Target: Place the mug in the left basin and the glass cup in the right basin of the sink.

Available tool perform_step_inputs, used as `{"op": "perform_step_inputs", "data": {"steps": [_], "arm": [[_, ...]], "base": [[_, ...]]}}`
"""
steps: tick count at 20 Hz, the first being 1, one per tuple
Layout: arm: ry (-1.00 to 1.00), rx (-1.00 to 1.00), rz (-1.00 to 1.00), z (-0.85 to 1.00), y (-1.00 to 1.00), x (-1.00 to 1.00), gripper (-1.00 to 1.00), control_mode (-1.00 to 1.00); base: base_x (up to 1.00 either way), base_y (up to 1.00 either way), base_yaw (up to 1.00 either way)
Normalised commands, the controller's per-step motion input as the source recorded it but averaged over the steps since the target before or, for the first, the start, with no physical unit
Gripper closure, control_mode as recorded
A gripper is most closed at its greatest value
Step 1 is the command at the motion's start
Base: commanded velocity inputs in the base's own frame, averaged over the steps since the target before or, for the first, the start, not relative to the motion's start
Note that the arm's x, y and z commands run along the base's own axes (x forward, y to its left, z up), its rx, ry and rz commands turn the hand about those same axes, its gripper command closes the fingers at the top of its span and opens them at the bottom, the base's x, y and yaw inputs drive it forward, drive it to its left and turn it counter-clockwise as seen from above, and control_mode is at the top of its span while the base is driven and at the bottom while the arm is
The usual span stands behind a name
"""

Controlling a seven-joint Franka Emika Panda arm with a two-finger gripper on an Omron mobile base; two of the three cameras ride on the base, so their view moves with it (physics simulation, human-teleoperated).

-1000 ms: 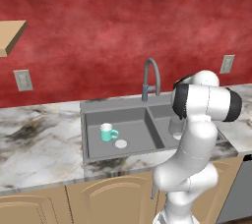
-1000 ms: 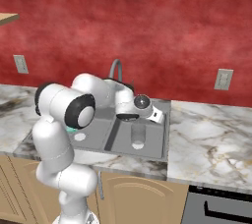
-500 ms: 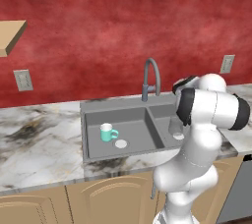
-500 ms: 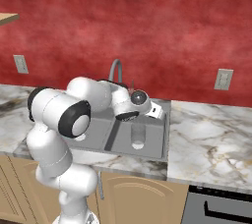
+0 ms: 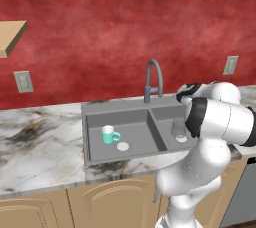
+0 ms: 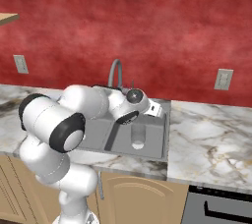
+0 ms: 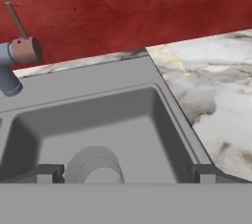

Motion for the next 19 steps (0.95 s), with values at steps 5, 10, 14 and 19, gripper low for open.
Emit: {"op": "perform_step_inputs", "data": {"steps": [5, 10, 14, 19], "arm": [[0.00, -0.03, 0.00, 0.23, 0.00, -0.18, -1.00, -1.00], [0.00, -0.01, 0.00, 0.21, 0.00, -0.11, -1.00, -1.00], [0.00, 0.00, 0.00, 0.22, 0.00, -0.03, -1.00, -1.00], [0.00, 0.00, 0.00, 0.20, 0.00, -0.08, -1.00, -1.00]], "base": [[0.00, 0.00, 0.00], [0.00, 0.00, 0.00], [0.00, 0.00, 0.00], [0.00, 0.00, 0.00]]}}
